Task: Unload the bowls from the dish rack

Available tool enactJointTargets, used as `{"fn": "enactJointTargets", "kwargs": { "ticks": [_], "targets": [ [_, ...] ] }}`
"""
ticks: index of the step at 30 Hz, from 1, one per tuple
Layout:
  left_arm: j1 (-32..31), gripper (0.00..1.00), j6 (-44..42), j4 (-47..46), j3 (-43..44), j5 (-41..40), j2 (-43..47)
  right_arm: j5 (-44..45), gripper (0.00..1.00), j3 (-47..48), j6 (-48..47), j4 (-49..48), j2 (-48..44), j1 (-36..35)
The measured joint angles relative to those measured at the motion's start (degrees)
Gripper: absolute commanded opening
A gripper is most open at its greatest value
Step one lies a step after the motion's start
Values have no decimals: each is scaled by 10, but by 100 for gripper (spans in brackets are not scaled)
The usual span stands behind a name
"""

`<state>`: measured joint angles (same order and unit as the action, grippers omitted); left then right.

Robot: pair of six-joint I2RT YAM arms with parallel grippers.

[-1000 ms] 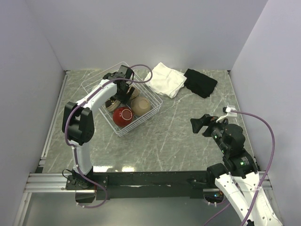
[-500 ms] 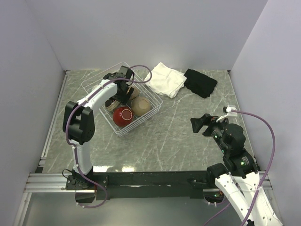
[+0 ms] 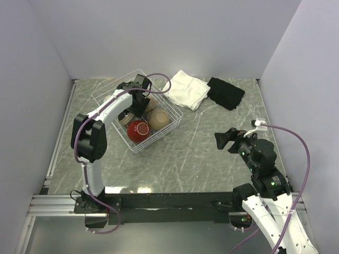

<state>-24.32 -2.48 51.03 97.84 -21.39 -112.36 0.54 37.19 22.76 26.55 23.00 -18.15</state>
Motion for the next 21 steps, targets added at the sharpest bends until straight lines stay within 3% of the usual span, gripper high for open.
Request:
{"fn": "enactJointTargets", "kwargs": {
  "ticks": [7, 21],
  "targets": [
    [2, 28, 4, -1, 0, -13, 0, -24, 100, 0, 0, -5, 0, 0],
    [36, 4, 34, -12, -5, -19, 66, -99, 100, 0, 2, -53, 16, 0]
  ]
}}
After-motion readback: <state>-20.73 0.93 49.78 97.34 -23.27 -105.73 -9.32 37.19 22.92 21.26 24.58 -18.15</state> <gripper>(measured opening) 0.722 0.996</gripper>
